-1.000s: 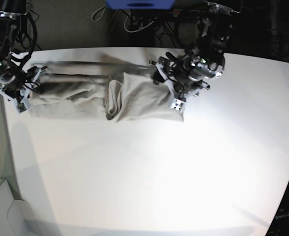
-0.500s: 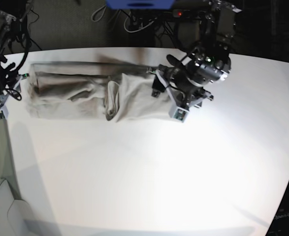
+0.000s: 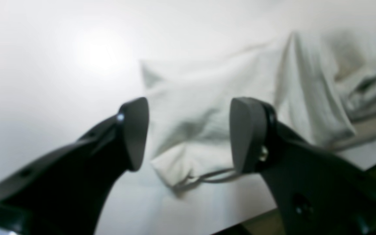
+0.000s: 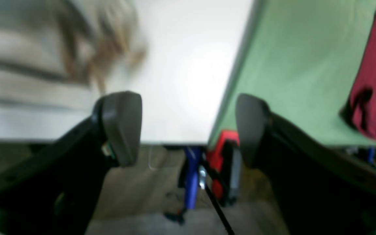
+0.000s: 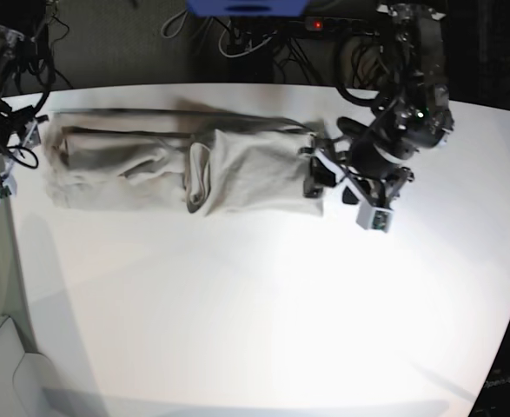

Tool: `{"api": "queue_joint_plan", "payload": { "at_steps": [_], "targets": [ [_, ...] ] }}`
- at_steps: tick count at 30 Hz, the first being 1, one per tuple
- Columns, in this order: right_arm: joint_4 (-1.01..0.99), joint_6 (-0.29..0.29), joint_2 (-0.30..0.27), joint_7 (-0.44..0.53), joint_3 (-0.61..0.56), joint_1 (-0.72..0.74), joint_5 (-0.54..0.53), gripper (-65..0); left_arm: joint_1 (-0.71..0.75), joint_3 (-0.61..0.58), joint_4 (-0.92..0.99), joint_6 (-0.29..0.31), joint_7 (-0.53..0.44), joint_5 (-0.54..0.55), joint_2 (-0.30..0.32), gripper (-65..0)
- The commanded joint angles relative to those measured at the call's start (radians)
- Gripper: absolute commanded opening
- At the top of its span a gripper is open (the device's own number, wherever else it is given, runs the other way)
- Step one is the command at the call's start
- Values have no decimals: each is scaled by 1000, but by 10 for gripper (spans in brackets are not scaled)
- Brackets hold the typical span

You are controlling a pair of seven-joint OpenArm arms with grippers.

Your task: Layout the t-shirt on the table in an organized manner, then fold the t-shirt properly

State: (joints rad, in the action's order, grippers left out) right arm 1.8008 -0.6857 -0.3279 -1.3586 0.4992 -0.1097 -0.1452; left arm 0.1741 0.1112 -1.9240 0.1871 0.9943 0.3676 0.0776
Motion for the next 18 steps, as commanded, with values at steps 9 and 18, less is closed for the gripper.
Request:
{"api": "queue_joint_plan", "payload": {
  "at_steps": [9,18],
  "targets": [
    [89,-12,62,8,42,43,-6,-190,-20,51,90,-4,-15,66,29,-266],
    [87,-12,137,5,85,92,-6,-190,-77,55,133,-4,-15,58,32,-266]
  ]
}}
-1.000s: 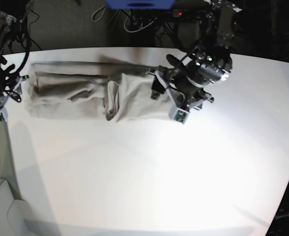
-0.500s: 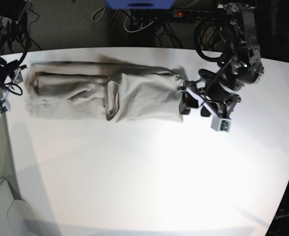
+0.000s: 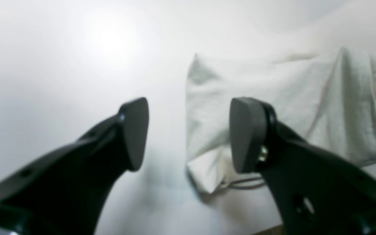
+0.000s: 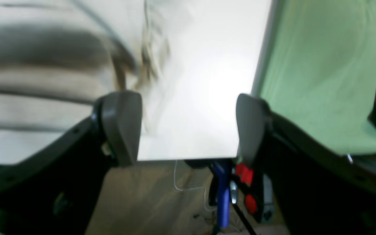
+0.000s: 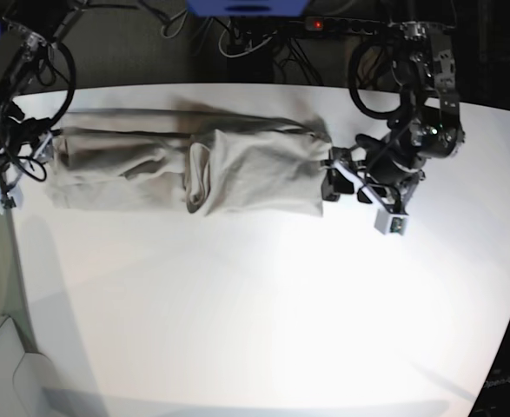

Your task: Layout the t-shirt on the table in an organized manner, then fold the t-shirt properly

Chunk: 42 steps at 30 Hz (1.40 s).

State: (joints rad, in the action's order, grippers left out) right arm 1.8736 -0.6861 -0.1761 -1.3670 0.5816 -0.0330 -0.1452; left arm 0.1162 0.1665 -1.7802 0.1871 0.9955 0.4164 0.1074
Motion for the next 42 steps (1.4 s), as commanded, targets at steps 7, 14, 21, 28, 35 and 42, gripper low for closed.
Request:
{"api": "queue_joint_plan", "payload": {
  "at_steps": [7,14,21,28,35,42],
  "targets": [
    [-7,-12,5,16,10,75,-8,-190,-77,-5,139,-4,-16,9,-1,-266],
    [-170,-12,7,14,53,163,-8,-190,-86,-5,155,-4,-16,9,2,-266],
    [-363,-12,-3,18,99,227,-8,-190,-80,-5,151,-4,-16,9,4,-266],
    [-371,-12,5,21,94,227,-9,-190,-80,-5,148,-4,-16,9,4,-266],
    [-372,-12,5,56,94,227,-9,-190,-80,-5,150,-4,-16,9,4,-266],
    [-449,-12,-1,85,99,227,-9,-190,-80,-6,142,-4,-16,9,2,-266]
  ]
}}
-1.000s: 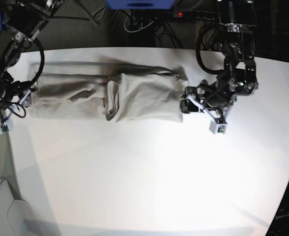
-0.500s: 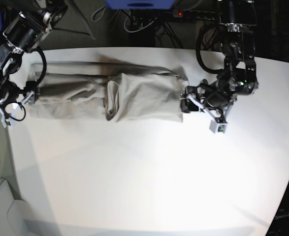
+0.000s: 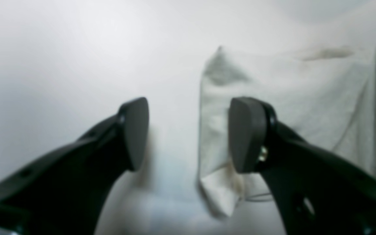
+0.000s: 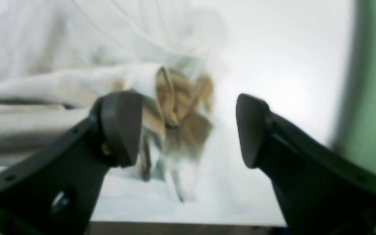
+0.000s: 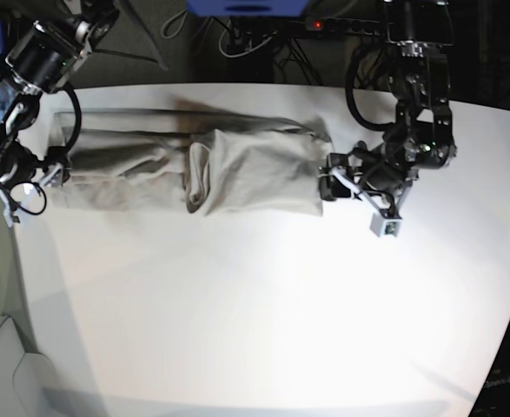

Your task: Layout the t-shirt on the table in an organized manner, then fold the t-shirt properly

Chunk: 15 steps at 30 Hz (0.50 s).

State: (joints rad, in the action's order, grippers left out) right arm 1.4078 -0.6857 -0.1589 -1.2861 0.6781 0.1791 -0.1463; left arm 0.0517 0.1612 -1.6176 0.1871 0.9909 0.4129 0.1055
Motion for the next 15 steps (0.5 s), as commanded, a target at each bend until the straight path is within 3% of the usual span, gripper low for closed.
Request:
{"api": "queue_joint_plan", "payload": {
  "at_steps": [1,11,15],
  "targets": [
    [-3,-12,-20,6,2,24,-8,-190,-16,-1,-20,-4,-11,13,4,-266],
    [-48,-12,-18,0,4,32,-13,-191,-16,-1,-22,-4,-11,13,4,-266],
    [-48,-12,-3,-2,4,1,-125,-195,-16,-1,-20,-4,-11,13,4,-266]
  ]
}}
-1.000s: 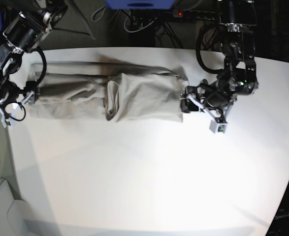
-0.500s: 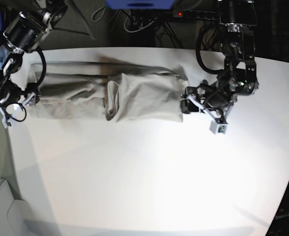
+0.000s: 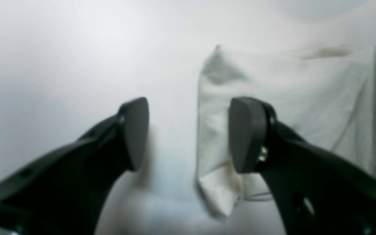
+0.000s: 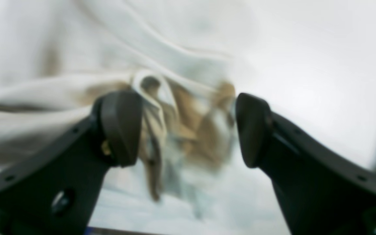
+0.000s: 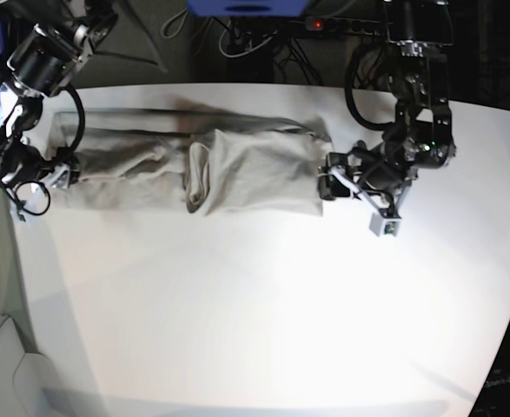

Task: Layout the t-shirt on the table in an organized manner, then fold the t-shirt properly
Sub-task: 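Grasp the other strip end with the right gripper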

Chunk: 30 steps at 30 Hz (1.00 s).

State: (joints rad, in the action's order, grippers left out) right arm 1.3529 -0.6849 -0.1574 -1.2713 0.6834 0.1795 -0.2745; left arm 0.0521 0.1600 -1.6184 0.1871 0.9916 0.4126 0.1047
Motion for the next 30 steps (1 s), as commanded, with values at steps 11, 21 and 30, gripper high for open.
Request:
{"api": "queue_joint_plan", "payload": {
  "at_steps": [11,21,30],
  "targets": [
    [3,-13,8,-20,-1,-81,-314,-195,-14,0,-20,-4,-10,13,7,-266],
    [3,-13,8,-21,-1,-94,-417,-308,-14,0,-20,-4,-10,13,7,-266],
    [3,-13,8,-23,-8,-94,-421,-650,-14,8,-23,-4,-10,19,7,-266]
  ]
}}
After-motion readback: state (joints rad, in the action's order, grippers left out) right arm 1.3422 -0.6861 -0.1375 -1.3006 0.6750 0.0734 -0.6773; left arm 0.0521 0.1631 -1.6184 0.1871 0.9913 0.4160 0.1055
